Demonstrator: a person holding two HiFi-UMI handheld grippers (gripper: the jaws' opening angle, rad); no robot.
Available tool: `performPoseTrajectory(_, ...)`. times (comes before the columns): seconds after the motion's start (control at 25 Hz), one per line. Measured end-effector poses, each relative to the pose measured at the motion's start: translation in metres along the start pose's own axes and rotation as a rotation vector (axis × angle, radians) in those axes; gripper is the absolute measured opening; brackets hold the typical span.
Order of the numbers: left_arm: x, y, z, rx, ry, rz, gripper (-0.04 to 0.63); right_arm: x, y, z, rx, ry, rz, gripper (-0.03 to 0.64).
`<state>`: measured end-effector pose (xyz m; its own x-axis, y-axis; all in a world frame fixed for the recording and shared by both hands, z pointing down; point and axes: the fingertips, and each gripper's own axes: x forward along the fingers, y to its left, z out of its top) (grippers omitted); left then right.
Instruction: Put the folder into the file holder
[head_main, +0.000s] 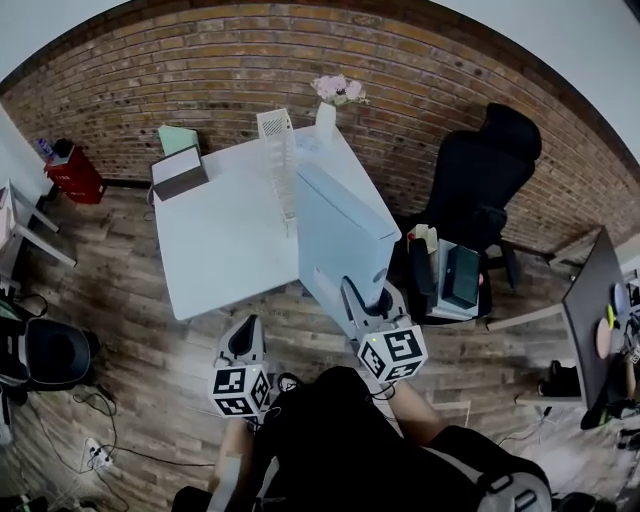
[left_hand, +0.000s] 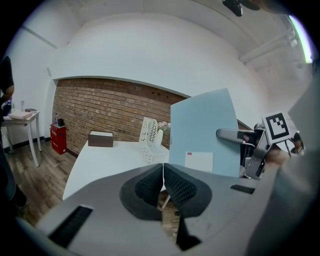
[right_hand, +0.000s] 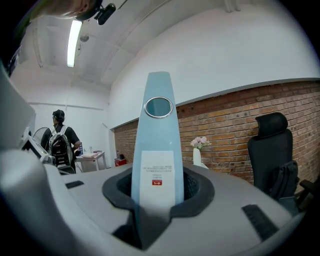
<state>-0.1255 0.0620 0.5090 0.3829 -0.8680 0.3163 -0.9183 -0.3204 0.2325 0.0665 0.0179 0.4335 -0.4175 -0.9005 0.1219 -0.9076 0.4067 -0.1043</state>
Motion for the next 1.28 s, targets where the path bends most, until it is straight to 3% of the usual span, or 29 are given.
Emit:
performPoseTrajectory(0.32,0.026,0.028,0.005,-0.009,0.018,-0.017,0.023,0.047,-0.007,0.029,-0.020,-0.082,-0.047,0.149)
performPoseTrajectory(0.64,0.079,0.065,0.040,0.029,-0.003,0.000,0.023,0.116,-0.027,0.055,-0.033,-0.144,-0.047,0.150)
performPoseTrajectory(1.0,0.156,0.086,0.082,0.035,0.015,0.016,0.023,0.211,-0.057,0.064,-0.053,-0.100,-0.014,0.150)
performPoseTrajectory(1.28,0.190,0.103,0.090,0.026,0.054,0.055,0.023,0.265,-0.074,0.044,-0.033,-0.031,0.001,0.152)
